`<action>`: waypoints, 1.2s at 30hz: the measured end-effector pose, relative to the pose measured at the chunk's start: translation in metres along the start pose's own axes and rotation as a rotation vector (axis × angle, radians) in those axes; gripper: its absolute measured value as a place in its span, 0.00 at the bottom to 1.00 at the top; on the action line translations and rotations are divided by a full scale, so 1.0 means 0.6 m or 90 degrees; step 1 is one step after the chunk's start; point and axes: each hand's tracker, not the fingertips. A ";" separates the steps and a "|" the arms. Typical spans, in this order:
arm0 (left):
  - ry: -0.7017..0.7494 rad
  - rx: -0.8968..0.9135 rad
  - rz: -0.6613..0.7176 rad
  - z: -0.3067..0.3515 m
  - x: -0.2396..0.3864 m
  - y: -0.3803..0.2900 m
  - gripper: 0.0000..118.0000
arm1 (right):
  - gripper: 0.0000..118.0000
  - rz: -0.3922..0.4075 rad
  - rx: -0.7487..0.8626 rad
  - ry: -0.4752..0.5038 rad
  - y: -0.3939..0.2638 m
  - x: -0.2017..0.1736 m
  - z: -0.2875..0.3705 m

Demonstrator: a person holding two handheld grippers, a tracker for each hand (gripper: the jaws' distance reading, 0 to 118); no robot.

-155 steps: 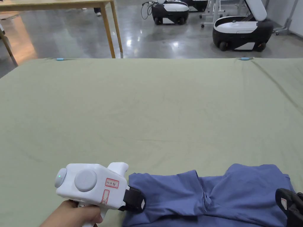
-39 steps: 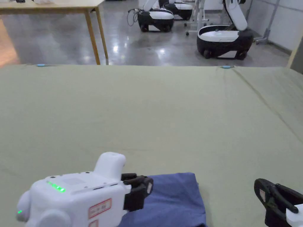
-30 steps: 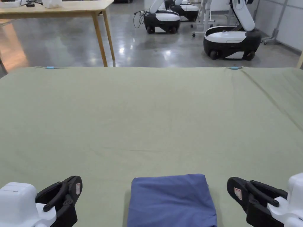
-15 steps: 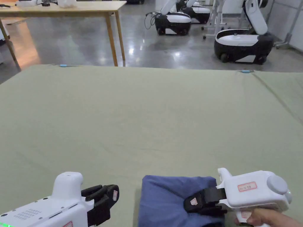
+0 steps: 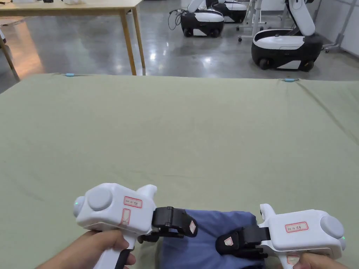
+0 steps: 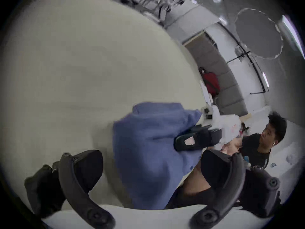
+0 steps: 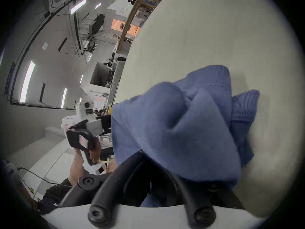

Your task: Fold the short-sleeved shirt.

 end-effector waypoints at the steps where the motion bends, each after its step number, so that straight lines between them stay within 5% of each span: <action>1: 0.002 -0.007 -0.010 -0.007 0.001 -0.001 0.96 | 0.02 0.000 0.000 0.001 0.000 0.000 0.000; 4: 0.004 0.002 -0.005 -0.015 0.001 0.002 0.92 | 0.02 0.000 -0.001 0.003 -0.001 0.001 -0.001; 8: 0.024 0.041 0.000 0.000 0.007 -0.002 0.47 | 0.02 0.002 -0.002 0.003 0.000 0.000 -0.001; 16: 0.016 0.031 -0.013 -0.011 0.001 -0.006 0.23 | 0.02 0.007 -0.005 -0.002 0.000 -0.003 -0.003; 29: 0.018 0.026 -0.051 0.028 0.024 0.005 0.20 | 0.02 0.042 0.016 0.019 -0.005 -0.022 0.010; 36: 0.102 0.021 -0.058 0.120 -0.024 0.031 0.19 | 0.02 0.059 0.048 0.048 -0.014 -0.037 0.035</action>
